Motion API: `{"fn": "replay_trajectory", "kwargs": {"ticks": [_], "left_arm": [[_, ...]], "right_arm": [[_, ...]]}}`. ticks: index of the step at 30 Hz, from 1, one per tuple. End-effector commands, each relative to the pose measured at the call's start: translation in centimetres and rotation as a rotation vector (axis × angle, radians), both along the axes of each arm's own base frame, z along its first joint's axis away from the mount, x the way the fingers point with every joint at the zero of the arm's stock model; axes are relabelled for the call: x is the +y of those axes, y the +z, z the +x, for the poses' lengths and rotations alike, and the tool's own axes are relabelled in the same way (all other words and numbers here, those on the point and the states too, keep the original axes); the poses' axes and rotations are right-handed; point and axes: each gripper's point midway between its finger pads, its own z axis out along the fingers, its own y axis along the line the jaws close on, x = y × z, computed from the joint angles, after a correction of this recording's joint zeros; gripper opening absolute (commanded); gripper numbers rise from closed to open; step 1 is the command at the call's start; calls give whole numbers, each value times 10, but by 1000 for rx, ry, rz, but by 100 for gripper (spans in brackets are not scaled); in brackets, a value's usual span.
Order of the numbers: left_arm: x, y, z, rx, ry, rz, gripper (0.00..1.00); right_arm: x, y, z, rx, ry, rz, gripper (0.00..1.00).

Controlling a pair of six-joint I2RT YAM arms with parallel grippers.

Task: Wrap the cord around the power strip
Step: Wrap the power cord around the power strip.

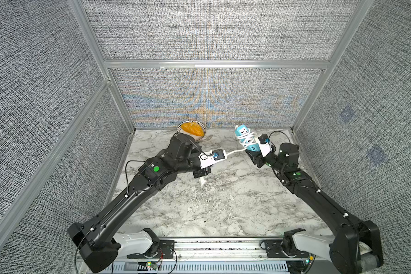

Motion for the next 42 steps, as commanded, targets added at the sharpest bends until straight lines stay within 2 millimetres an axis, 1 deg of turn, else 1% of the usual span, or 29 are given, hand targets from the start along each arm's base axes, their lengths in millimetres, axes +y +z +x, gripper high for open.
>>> {"fn": "replay_trajectory", "kwargs": {"ticks": [1,4,6,9,12,15,17,19,21,23,25,26,27,30,35,38,42], "left_arm": [[-9,3,-7,-26,-113,47,0],[-20,4,-3,-42,-151,72,0],[-27,5,0,-76,-182,97,0],[-36,11,6,-123,-220,136,0],[-43,15,16,-167,-241,181,0],[-47,16,32,-230,-226,227,0],[-49,12,45,-287,-210,263,0],[-48,5,59,-334,-194,322,0],[-44,-7,74,-368,-171,419,0],[-42,-11,87,-387,-142,471,0],[-46,-9,91,-393,-142,463,0],[-48,-7,92,-393,-147,442,0],[-52,-6,93,-388,-152,426,0],[-59,-9,102,-365,-149,397,0],[-69,-20,114,-291,-161,349,0],[-75,-31,116,-246,-172,332,0],[-79,-42,121,-157,-164,264,0]], "right_arm": [[-20,-16,6,31,-113,-98,0],[-21,-17,4,36,-130,-138,0],[-19,-22,3,49,-127,-177,0],[-12,-29,-1,71,-86,-225,0],[1,-35,-8,71,-22,-269,0],[17,-37,-19,50,61,-297,0],[24,-40,-27,44,109,-301,0],[30,-41,-36,38,162,-301,0],[36,-43,-46,33,214,-298,0],[44,-45,-59,30,295,-292,0],[52,-42,-71,12,368,-282,0],[57,-54,-83,28,429,-278,0],[62,-53,-91,12,471,-267,0],[73,-44,-112,-69,576,-224,0],[80,-21,-136,-196,667,-152,0],[83,-2,-143,-267,688,-114,0],[82,31,-148,-382,672,-57,0]]}}
